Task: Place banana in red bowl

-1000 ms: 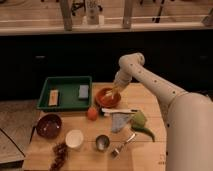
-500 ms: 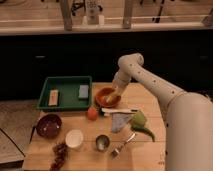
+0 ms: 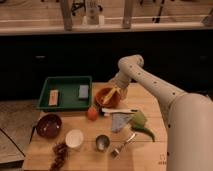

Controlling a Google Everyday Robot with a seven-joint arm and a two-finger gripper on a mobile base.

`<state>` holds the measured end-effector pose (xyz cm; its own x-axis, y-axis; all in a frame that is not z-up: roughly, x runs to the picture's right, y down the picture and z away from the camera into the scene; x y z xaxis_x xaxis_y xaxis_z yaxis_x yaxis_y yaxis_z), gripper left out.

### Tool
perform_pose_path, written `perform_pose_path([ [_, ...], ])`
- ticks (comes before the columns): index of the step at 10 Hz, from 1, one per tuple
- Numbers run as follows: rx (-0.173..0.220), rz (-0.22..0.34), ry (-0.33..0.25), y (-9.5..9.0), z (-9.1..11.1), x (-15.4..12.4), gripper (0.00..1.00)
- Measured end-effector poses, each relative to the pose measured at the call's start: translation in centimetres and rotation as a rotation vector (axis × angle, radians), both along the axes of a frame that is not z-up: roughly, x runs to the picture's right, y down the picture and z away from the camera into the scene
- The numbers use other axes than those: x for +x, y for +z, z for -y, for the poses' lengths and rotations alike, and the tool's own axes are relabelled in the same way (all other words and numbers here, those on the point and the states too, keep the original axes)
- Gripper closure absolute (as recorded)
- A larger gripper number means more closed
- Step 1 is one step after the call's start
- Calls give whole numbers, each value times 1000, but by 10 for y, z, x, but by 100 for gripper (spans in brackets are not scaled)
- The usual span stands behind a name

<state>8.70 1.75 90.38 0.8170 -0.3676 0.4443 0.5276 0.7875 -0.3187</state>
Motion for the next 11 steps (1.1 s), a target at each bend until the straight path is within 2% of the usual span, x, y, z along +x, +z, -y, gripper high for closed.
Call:
perform_pose_path([
  [4, 13, -4, 26, -3, -4, 6, 20],
  [11, 13, -1, 24, -3, -4, 4, 20],
])
